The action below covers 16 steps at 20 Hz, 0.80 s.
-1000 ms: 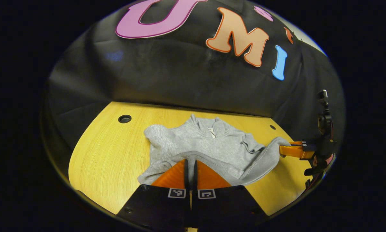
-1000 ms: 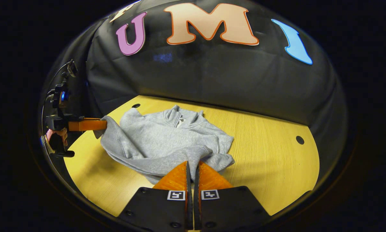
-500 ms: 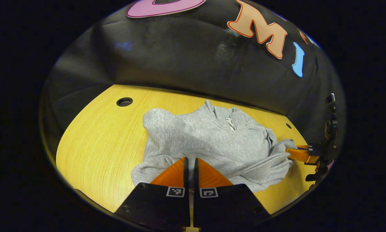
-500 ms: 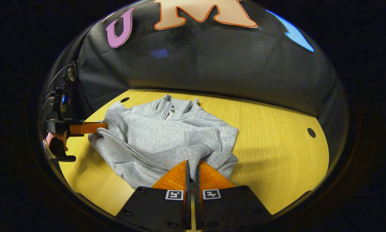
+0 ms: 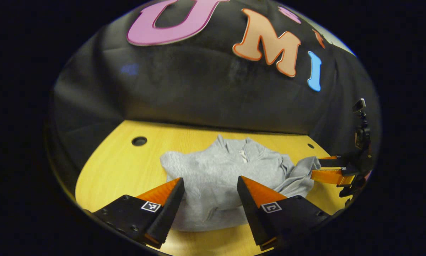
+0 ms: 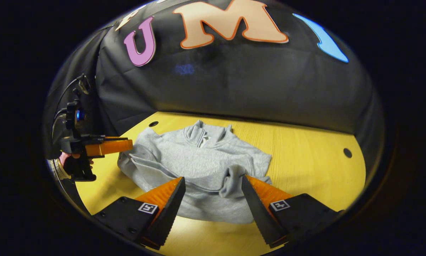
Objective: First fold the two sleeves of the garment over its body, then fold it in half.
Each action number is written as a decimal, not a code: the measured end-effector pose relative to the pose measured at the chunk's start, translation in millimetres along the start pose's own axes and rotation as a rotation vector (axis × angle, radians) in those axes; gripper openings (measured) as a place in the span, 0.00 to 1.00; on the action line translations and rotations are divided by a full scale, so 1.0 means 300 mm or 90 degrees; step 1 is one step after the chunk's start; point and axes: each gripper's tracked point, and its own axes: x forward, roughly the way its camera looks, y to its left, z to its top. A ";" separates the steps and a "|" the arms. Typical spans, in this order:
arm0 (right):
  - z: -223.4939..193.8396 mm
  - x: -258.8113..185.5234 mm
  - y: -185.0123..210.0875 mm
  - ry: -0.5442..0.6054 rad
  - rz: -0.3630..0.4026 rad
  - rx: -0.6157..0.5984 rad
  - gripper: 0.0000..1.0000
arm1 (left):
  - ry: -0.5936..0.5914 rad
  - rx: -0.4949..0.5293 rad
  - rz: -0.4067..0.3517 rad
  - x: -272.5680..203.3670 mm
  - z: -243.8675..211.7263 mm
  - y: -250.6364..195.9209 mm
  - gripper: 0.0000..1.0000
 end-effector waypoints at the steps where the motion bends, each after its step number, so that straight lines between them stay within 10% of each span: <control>1: 0.017 -0.030 0.004 -0.009 -0.001 -0.001 0.98 | -0.015 0.022 -0.003 -0.031 0.044 -0.016 0.87; 16: 0.158 -0.612 0.254 -0.131 -0.005 -0.016 0.99 | -0.067 -0.003 -0.079 -0.572 0.156 -0.269 0.88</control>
